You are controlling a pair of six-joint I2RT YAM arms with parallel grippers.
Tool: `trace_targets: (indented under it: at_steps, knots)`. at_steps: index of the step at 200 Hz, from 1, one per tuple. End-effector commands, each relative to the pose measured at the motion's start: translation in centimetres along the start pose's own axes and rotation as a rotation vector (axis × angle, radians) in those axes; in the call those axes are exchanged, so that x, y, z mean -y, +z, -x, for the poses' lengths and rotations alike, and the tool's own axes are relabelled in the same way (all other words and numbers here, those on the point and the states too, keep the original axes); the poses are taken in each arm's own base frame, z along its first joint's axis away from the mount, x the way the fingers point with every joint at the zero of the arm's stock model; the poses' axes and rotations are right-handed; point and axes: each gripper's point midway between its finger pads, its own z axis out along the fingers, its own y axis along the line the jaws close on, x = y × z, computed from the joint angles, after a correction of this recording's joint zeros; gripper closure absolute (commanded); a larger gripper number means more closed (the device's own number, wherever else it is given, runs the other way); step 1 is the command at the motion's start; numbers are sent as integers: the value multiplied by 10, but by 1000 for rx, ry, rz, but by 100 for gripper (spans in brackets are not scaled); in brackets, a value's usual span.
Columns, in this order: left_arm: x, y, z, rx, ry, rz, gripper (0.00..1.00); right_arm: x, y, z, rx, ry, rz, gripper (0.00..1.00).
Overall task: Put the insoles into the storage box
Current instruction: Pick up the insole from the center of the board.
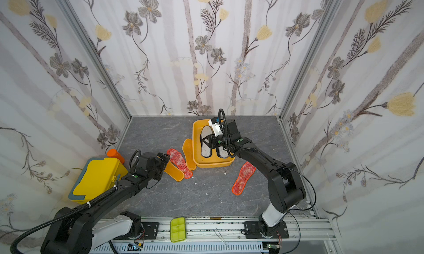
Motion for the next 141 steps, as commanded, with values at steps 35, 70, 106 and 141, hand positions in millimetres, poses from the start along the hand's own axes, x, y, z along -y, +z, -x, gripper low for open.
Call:
trace_targets:
  at_steps: [35, 70, 106, 141]
  knots:
    - [-33, 6, 12, 90, -180, 234, 0, -26, -14, -2, 60, -79, 90, 60]
    - [-34, 17, 8, 89, -130, 338, 0, -24, -21, -11, 60, -81, 72, 60]
    - [-32, 25, 2, 86, -131, 355, 0, -16, -30, -20, 59, -49, 21, 60]
    - [-9, 27, 0, 111, -54, 340, 0, 27, -52, -33, 78, 110, -155, 59]
